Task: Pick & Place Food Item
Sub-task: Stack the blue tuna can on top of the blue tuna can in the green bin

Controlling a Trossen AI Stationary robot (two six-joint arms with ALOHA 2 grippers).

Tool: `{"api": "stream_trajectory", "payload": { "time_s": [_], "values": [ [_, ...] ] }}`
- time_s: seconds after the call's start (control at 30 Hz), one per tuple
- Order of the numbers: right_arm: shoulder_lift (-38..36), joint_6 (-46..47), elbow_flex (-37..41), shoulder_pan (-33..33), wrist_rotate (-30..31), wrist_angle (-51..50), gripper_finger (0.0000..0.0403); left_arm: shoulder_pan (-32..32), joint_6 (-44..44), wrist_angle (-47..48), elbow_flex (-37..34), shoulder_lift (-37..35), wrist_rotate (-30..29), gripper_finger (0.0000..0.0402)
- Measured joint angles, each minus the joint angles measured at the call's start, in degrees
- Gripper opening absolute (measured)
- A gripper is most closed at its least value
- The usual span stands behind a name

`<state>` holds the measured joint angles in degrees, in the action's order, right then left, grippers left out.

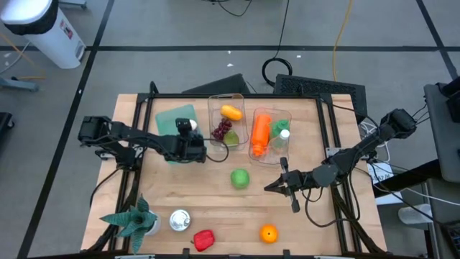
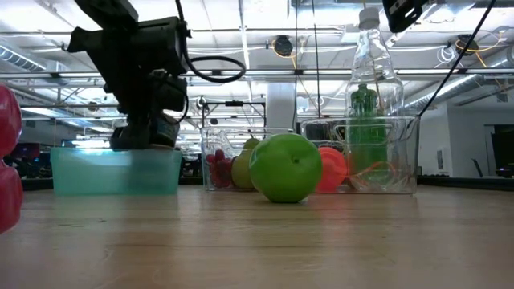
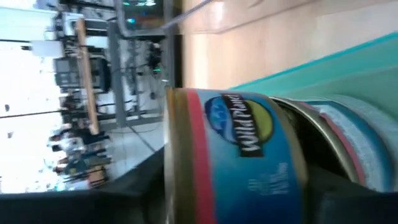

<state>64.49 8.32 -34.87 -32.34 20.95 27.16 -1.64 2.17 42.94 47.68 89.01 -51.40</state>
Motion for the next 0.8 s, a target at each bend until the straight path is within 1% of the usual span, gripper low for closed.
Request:
{"api": "stream_trajectory", "payload": {
  "time_s": [0.07,0.13,0.23,0.37,0.57,0.8],
  "values": [
    [0.0,0.0,0.0,0.0,0.0,0.0,0.0000,-0.4,-0.2,0.3,0.0,-0.2,1.3,0.0267],
    [0.0,0.0,0.0,0.0,0.0,0.0,0.0000,-0.9,0.3,0.5,0.0,-0.3,1.3,0.0300],
    [0.0,0.0,0.0,0.0,0.0,0.0,0.0000,-1.8,0.3,1.1,0.0,-0.3,0.7,0.0324],
    [0.0,0.0,0.0,0.0,0.0,0.0,0.0000,-2.6,-0.8,3.7,0.9,-0.2,1.3,0.0325],
    [0.0,-0.1,0.0,0.0,0.0,0.0,0.0000,-3.8,-2.3,8.4,3.4,0.0,4.5,0.0301],
    [0.0,-0.2,0.0,0.0,0.0,0.0,0.0000,-4.2,-2.7,9.1,4.3,0.0,6.8,0.0285]
  ]
}}
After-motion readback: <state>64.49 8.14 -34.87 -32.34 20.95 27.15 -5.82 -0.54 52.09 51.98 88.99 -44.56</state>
